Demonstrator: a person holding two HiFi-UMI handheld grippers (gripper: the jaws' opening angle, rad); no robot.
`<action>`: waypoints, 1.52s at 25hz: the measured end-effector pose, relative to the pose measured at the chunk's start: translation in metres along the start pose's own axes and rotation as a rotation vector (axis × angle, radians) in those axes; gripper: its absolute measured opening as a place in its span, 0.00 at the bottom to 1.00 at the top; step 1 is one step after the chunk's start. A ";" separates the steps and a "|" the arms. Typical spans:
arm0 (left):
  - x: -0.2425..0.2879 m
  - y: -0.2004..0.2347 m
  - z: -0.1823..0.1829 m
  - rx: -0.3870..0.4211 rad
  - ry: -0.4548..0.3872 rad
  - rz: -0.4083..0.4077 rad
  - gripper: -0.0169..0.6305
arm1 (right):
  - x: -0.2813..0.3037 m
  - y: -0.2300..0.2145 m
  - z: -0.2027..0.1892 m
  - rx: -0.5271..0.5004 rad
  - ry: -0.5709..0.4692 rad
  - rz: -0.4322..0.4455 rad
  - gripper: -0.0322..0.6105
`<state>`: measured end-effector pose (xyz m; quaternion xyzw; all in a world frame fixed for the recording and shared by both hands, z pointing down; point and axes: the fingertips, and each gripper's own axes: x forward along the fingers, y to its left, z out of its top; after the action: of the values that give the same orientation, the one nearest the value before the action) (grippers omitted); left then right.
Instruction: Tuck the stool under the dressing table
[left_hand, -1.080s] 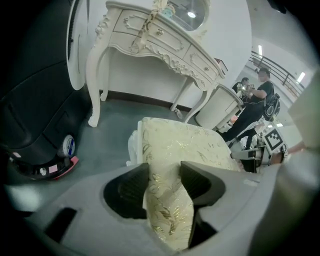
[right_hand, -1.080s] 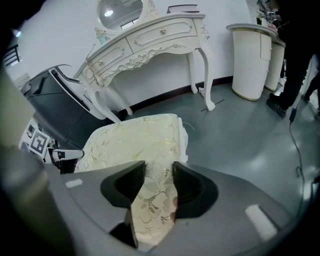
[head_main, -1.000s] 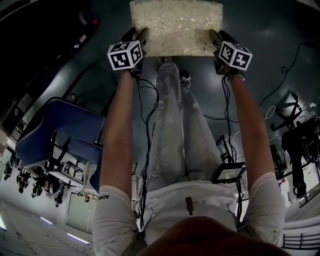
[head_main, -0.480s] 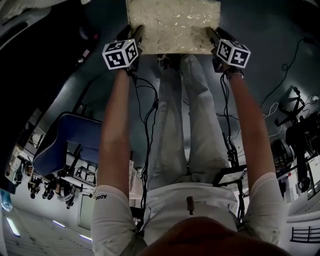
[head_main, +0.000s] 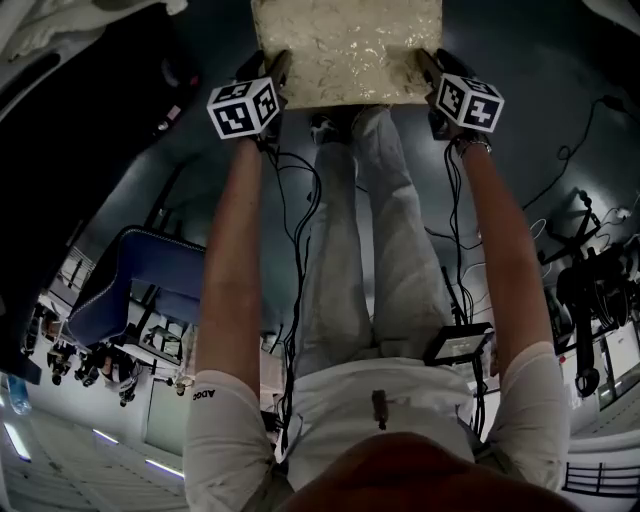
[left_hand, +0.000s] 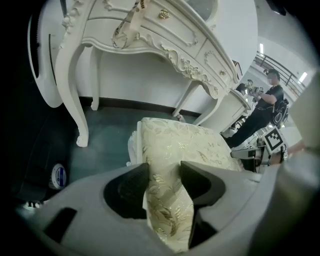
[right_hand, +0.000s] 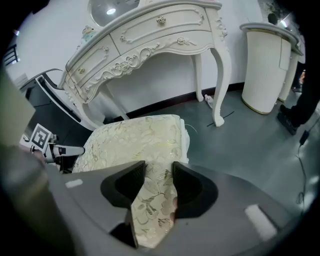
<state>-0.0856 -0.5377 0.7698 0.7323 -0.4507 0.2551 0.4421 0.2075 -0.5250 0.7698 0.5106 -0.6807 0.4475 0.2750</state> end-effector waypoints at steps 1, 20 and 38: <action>0.002 -0.001 0.005 -0.010 -0.004 0.006 0.36 | 0.002 -0.002 0.009 -0.009 -0.004 0.003 0.34; 0.065 0.006 0.108 -0.097 -0.093 0.109 0.36 | 0.077 -0.033 0.165 -0.172 0.007 0.073 0.33; 0.128 0.058 0.260 -0.053 -0.201 0.079 0.36 | 0.150 -0.026 0.306 -0.120 -0.108 0.040 0.33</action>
<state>-0.0843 -0.8335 0.7684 0.7239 -0.5279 0.1858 0.4035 0.2082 -0.8663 0.7658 0.5031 -0.7301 0.3832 0.2589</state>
